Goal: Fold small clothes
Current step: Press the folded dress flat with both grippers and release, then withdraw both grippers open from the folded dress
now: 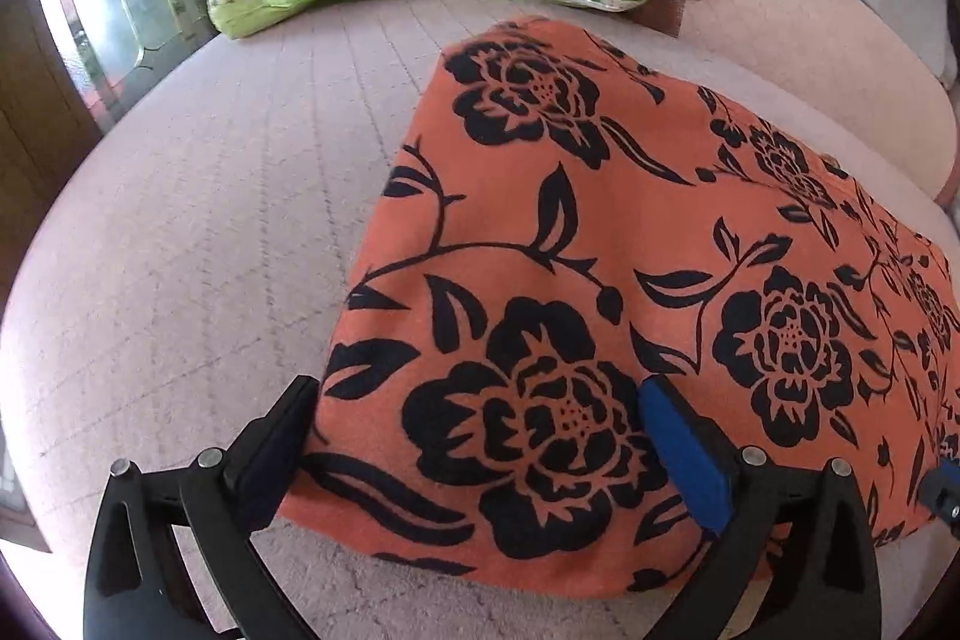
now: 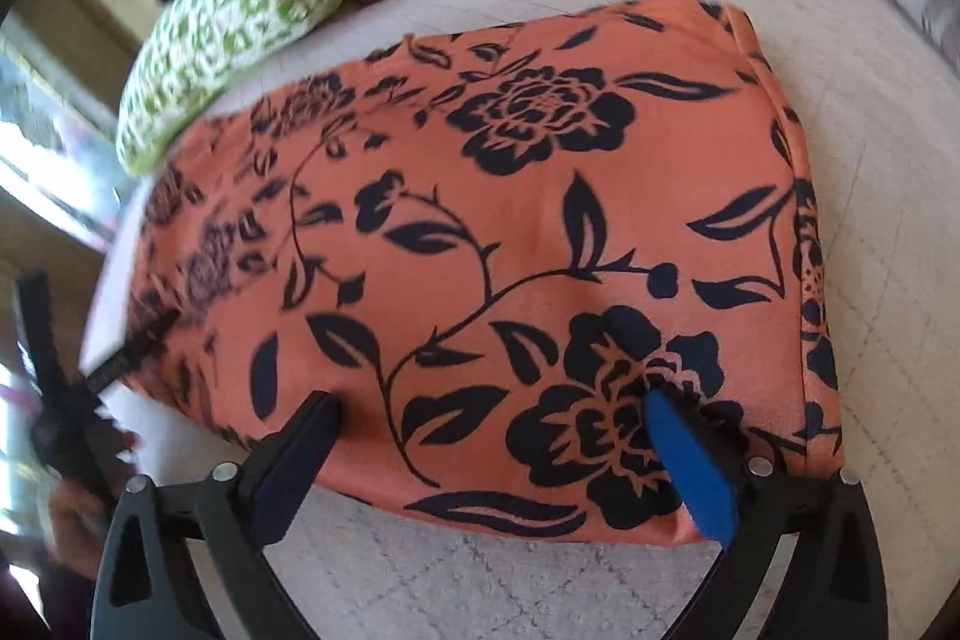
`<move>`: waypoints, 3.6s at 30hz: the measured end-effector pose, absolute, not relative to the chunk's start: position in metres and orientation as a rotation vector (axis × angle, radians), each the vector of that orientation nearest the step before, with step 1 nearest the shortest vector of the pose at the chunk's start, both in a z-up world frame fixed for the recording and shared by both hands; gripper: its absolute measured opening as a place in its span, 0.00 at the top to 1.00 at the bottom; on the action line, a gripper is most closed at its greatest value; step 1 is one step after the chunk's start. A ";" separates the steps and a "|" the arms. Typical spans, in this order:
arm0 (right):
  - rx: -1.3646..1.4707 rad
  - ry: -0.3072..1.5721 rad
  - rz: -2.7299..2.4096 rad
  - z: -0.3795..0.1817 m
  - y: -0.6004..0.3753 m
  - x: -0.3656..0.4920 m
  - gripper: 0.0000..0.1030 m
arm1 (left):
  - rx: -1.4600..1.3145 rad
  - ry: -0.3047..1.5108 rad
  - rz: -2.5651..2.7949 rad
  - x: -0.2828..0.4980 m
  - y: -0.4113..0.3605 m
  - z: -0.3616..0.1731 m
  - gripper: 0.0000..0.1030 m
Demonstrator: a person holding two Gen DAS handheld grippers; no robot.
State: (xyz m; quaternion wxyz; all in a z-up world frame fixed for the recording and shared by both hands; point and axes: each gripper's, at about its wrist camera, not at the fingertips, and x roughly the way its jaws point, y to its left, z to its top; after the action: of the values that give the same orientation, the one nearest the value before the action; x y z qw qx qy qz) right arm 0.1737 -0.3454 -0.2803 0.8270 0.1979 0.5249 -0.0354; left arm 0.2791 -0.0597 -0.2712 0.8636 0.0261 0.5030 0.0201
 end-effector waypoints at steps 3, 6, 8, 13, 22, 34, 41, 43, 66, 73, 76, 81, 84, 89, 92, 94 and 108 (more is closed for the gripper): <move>0.370 1.047 -0.099 -0.261 -0.336 0.166 0.10 | 0.101 0.936 0.082 0.265 -0.071 -0.254 0.00; 0.291 0.854 -0.086 -0.222 -0.331 0.156 0.11 | 0.118 0.843 0.050 0.256 -0.083 -0.236 0.00; 0.297 0.774 -0.110 -0.211 -0.339 0.155 0.11 | 0.116 0.821 0.034 0.256 -0.088 -0.231 0.00; 0.463 0.784 -0.198 -0.228 -0.376 0.178 0.12 | 0.156 0.812 -0.004 0.268 -0.103 -0.234 0.00; 0.529 0.912 -0.212 -0.266 -0.383 0.208 0.31 | 0.198 0.795 -0.065 0.273 -0.131 -0.238 0.00; 0.435 0.994 -0.166 -0.285 -0.372 0.219 0.11 | 0.216 0.953 -0.078 0.286 -0.138 -0.275 0.00; 0.168 0.964 -0.276 -0.295 -0.326 0.223 0.00 | 0.249 0.957 -0.059 0.285 -0.145 -0.287 0.00; 0.192 0.951 -0.273 -0.294 -0.330 0.222 0.00 | 0.243 0.965 -0.059 0.285 -0.145 -0.287 0.00; 0.257 0.861 -0.249 -0.236 -0.351 0.183 0.00 | 0.091 0.935 0.042 0.265 -0.079 -0.234 0.00; 0.319 0.784 -0.290 -0.198 -0.373 0.132 0.00 | 0.082 0.930 0.085 0.238 -0.053 -0.222 0.00; 0.384 0.777 -0.288 -0.195 -0.381 0.102 0.00 | 0.031 0.953 0.097 0.221 -0.034 -0.225 0.00; 0.429 0.769 -0.281 -0.195 -0.384 0.081 0.00 | 0.058 0.928 0.130 0.193 -0.024 -0.238 0.00; 0.460 0.793 -0.253 -0.202 -0.383 0.083 0.00 | 0.057 0.954 0.097 0.192 -0.028 -0.244 0.00; 0.516 0.835 -0.246 -0.220 -0.384 0.093 0.00 | 0.119 0.877 0.097 0.191 -0.039 -0.236 0.00; 0.530 0.857 -0.241 -0.229 -0.382 0.102 0.00 | 0.095 0.880 0.088 0.197 -0.040 -0.236 0.00; 0.523 0.873 -0.237 -0.233 -0.379 0.106 0.00 | 0.092 0.887 0.093 0.202 -0.043 -0.238 0.00; 0.527 0.838 -0.182 -0.238 -0.374 0.115 0.00 | 0.108 0.870 0.068 0.211 -0.062 -0.241 0.00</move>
State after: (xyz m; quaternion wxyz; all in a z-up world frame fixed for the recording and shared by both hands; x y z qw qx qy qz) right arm 0.1152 -0.3738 -0.2380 0.8760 0.2526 0.4017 -0.0871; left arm 0.2111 -0.0619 -0.2415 0.9049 0.0521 0.4212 0.0331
